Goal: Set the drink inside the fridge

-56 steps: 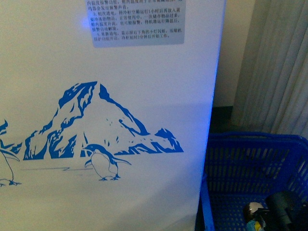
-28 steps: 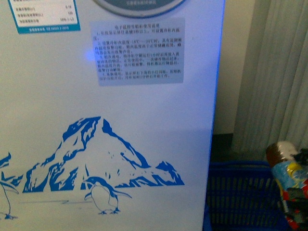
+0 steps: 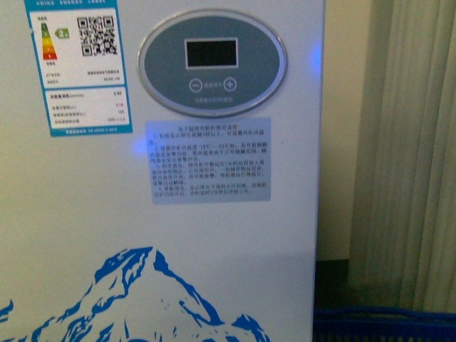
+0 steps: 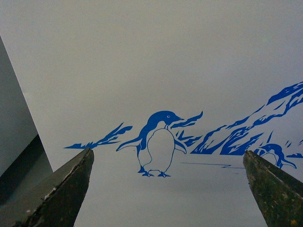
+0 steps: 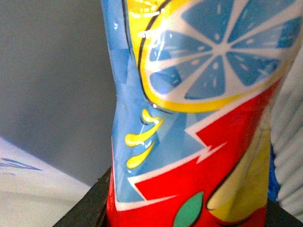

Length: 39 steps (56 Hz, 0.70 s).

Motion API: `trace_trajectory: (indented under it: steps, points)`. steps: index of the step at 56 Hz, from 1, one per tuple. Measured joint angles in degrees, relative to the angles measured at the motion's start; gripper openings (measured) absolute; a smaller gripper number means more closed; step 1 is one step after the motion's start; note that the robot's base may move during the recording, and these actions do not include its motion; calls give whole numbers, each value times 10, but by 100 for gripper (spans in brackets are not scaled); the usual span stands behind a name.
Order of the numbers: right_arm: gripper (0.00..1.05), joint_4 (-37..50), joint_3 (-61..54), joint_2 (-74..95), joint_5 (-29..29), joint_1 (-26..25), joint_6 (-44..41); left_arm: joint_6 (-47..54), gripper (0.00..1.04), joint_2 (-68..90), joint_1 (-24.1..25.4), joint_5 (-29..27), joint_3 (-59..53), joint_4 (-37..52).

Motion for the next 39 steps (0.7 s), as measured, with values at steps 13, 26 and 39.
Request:
trace_trajectory:
  steps: [13,26,39]
  points:
    - [45,-56,-15,-164,6,18,18,0,97,0,0,0,0,0]
    - [44,-140,-54,-332,133,113,37,0,97,0,0,0,0,0]
    - [44,-91,-81,-377,306,278,15,0,97,0,0,0,0,0]
